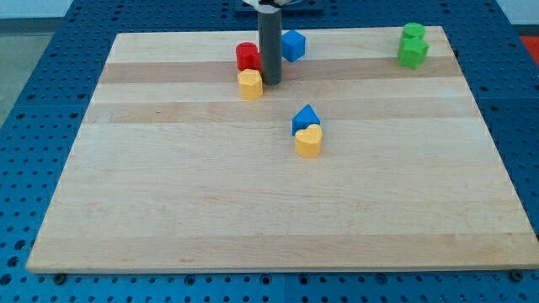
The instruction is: Push red circle towards green star
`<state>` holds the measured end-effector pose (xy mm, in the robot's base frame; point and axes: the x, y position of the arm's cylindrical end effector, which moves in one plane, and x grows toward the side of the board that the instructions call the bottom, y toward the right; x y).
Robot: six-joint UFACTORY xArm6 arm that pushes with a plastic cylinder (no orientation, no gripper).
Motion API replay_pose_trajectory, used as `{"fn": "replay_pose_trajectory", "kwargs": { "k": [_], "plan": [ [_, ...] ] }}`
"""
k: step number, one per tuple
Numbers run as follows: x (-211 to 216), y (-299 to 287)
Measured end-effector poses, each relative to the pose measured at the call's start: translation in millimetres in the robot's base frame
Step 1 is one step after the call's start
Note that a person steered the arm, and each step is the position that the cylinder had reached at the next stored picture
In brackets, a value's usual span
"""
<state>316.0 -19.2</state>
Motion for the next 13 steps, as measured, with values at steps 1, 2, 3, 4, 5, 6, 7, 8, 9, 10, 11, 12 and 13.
{"fn": "replay_pose_trajectory", "kwargs": {
  "k": [1, 2, 3, 4, 5, 6, 7, 8, 9, 10, 11, 12, 13],
  "plan": [
    [-8.8, -9.7],
    [-20.3, -14.4],
    [-24.8, -14.7],
    [-20.4, -20.3],
    [-18.1, -44.5],
    [-18.0, -82.9],
    [-25.6, -101.1],
    [-44.2, -101.1],
    [-59.1, -94.0],
    [-59.9, -79.9],
    [-59.9, -74.5],
    [-59.9, -68.3],
    [-59.7, -66.4]
  ]
}}
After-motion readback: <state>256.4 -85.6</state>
